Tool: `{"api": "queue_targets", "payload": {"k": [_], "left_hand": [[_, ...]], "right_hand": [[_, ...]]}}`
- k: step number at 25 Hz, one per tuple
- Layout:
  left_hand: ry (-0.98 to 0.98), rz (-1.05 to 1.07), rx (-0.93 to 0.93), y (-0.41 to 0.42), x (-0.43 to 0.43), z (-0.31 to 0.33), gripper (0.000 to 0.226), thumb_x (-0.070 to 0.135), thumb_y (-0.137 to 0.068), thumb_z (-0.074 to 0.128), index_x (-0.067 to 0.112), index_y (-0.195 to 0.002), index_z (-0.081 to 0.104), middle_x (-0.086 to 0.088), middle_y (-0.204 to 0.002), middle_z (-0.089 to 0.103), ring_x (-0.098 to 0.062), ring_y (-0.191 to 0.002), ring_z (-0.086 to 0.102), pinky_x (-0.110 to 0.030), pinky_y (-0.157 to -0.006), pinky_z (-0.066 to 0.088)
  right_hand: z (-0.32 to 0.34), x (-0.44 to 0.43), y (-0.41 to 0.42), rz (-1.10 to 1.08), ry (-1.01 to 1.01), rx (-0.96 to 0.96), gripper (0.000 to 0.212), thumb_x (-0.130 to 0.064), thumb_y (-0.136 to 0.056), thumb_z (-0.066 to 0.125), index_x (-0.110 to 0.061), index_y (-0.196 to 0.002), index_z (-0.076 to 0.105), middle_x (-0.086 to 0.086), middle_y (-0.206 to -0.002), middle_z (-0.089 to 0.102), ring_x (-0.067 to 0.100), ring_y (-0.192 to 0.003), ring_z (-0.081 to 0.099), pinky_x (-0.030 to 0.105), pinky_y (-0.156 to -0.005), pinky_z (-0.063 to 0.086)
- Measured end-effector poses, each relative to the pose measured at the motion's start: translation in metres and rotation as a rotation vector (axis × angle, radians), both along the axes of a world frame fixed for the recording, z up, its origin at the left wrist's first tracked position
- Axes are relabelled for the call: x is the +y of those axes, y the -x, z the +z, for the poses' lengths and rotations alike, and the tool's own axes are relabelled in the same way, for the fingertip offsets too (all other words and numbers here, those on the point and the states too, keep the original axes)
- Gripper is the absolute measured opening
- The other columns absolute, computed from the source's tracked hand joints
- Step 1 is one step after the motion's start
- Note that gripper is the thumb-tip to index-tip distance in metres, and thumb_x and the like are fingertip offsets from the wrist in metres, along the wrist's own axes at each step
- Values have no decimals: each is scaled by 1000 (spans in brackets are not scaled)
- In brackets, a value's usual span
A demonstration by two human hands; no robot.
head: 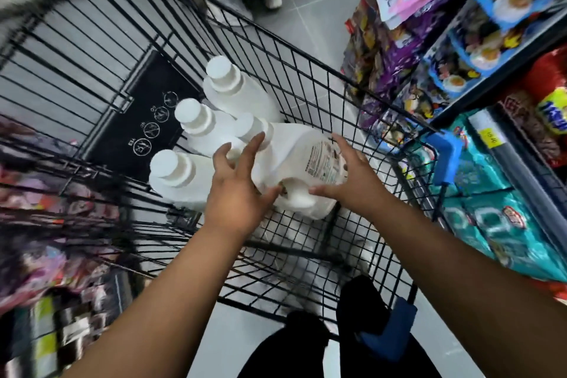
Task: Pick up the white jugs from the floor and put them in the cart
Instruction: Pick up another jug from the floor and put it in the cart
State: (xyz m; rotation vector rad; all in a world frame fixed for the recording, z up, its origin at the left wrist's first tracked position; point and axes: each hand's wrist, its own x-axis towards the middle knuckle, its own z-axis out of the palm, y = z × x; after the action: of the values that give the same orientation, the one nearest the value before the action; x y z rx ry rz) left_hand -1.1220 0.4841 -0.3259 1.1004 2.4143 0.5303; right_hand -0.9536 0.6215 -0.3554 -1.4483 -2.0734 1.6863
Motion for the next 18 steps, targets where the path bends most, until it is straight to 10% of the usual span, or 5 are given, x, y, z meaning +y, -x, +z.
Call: {"api": "queue_targets", "payload": {"k": [2, 7, 13, 18], "left_hand": [[-31, -15, -18, -11, -11, 29, 89, 39, -75, 79, 44, -147, 26, -6, -147, 27, -13, -88, 55, -43, -92, 52], [-104, -209, -142, -48, -27, 88, 80, 38, -78, 77, 33, -146, 34, -4, -139, 42, -24, -119, 56, -46, -96, 50], [-234, -434, -209, -123, -21, 148, 74, 41, -81, 72, 32, -145, 36, -1, -139, 45, -17, -123, 51, -40, -104, 45], [-253, -722, -241, -231, -41, 176, 83, 47, -79, 71, 26, -149, 32, -3, -148, 44, -11, -133, 44, -16, -104, 30]], "right_hand": [[35, -11, -12, -18, -57, -19, 111, -26, -65, 88, -41, -151, 19, -1, -152, 27, 5, -123, 32, 20, -98, 26], [116, -45, -63, -146, -163, 48, 98, -39, -64, 87, -43, -145, 32, -1, -151, 34, 18, -129, 44, 37, -107, 41], [179, -94, -168, -308, -314, 27, 78, -41, -71, 82, -43, -138, 42, -8, -143, 41, 9, -126, 43, 15, -90, 43], [196, -175, -281, -546, -356, 18, 77, -48, -68, 81, -37, -136, 48, -4, -141, 49, 13, -128, 47, 34, -110, 36]]}}
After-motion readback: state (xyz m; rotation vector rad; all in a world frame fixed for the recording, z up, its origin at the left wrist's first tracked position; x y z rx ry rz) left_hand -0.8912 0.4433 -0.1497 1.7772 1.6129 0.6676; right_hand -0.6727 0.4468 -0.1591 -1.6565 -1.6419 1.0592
